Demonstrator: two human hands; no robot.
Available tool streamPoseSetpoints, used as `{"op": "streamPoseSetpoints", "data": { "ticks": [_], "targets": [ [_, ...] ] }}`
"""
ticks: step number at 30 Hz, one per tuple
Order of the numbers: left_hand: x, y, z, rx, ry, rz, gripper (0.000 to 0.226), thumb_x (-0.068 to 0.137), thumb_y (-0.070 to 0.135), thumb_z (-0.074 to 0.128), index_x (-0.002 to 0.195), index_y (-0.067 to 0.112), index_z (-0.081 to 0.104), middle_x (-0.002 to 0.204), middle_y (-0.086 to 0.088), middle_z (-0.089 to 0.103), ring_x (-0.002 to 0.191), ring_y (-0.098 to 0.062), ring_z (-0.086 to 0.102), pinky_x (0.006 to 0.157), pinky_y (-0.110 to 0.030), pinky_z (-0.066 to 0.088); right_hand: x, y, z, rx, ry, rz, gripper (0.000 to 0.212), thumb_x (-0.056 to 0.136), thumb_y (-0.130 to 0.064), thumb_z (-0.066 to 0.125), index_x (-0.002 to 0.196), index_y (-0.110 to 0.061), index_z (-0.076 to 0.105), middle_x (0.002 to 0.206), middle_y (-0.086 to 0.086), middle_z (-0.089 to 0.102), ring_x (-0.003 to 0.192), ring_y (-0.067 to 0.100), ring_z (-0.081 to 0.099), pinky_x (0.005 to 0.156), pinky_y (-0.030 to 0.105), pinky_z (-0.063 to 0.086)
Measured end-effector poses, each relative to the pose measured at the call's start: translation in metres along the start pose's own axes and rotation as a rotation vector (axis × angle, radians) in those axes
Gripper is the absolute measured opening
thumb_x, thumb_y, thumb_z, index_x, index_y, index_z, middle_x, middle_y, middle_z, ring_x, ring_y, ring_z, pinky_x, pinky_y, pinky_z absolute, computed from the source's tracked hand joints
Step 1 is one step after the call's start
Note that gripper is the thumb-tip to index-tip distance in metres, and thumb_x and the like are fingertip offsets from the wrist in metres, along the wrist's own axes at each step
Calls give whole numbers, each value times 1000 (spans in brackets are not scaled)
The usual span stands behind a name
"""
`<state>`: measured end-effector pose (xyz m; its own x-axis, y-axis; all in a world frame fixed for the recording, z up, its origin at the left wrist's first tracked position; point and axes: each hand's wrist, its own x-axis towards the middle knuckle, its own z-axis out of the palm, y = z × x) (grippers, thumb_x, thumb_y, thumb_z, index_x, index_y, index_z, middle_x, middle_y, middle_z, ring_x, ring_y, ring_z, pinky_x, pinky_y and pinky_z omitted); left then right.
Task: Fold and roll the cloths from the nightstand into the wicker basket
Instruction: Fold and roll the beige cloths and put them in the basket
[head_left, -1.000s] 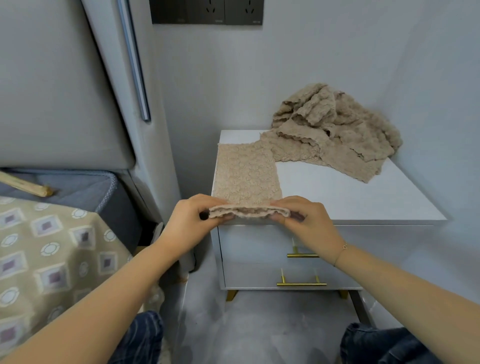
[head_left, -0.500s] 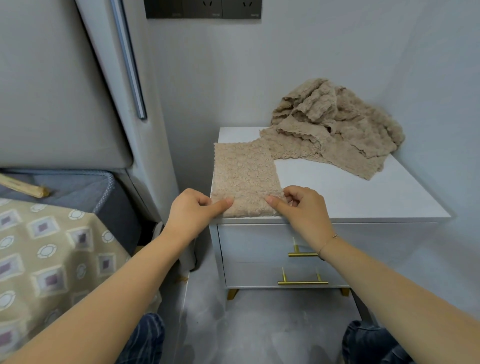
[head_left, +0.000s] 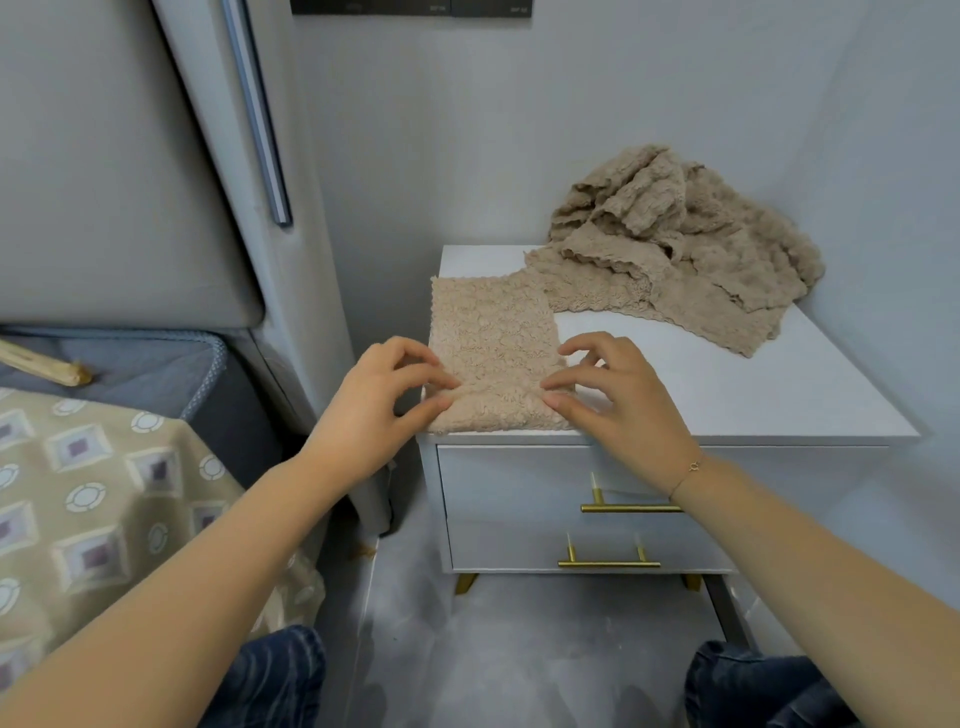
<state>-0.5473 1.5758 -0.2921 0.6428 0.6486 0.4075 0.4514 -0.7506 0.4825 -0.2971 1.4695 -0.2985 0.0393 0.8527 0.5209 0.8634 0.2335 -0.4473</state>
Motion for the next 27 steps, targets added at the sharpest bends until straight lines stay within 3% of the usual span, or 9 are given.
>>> {"op": "streamPoseSetpoints", "data": {
  "ticks": [5,8,11,14,17,20,22,27],
  "targets": [
    [-6,-6,-5,98,-76,29,43,92,54,46,116,28,69,117,9,56,106,-7,45,94,-23,38,-4,7,-2,-38,-87,-17,46,90,-54,46,110,-23,72,118,-8,58,105,7,42,91,25,36],
    [-9,-8,-7,122,-107,45,53,91,60,35,123,30,65,120,10,56,107,-7,45,96,-23,36,-7,9,-4,-77,-160,-34,58,84,-63,50,120,-22,68,125,-9,56,114,8,41,98,23,32],
    [-12,-7,-7,154,-143,42,66,82,72,41,129,30,61,125,10,53,113,-8,43,99,-29,37,-9,11,-3,-126,-201,-60,67,77,-65,61,126,-20,64,129,-6,54,119,10,41,102,25,33],
    [-14,-7,-3,237,-134,93,70,76,73,50,130,29,60,129,10,53,118,-10,42,98,-30,34,-13,11,-1,-124,-163,-74,63,76,-57,66,124,-17,64,125,-3,56,118,12,42,100,27,36],
    [-14,-5,0,228,-83,109,56,77,61,60,122,27,65,125,13,57,121,-10,45,98,-34,36,-17,7,0,-139,-103,-117,55,79,-53,67,117,-14,67,116,-1,59,110,13,45,92,23,38],
    [-15,-1,1,198,-46,148,37,76,44,74,107,24,71,114,13,62,111,-10,53,92,-40,45,-22,5,-1,-124,-83,-134,42,76,-32,79,111,-12,70,107,1,61,100,12,46,82,25,43],
    [-17,3,0,170,-50,156,33,79,47,70,102,23,72,107,13,64,104,-9,55,88,-38,47,-24,4,-5,-98,-104,-107,39,74,-21,82,110,-14,70,104,-1,60,96,10,45,77,26,45],
    [-20,14,-7,118,-51,122,36,86,53,59,111,29,68,101,18,66,94,-3,57,88,-30,47,-24,-3,-13,17,-115,-12,41,78,-50,64,99,-16,71,97,-7,56,93,9,44,81,15,38]
  ]
}}
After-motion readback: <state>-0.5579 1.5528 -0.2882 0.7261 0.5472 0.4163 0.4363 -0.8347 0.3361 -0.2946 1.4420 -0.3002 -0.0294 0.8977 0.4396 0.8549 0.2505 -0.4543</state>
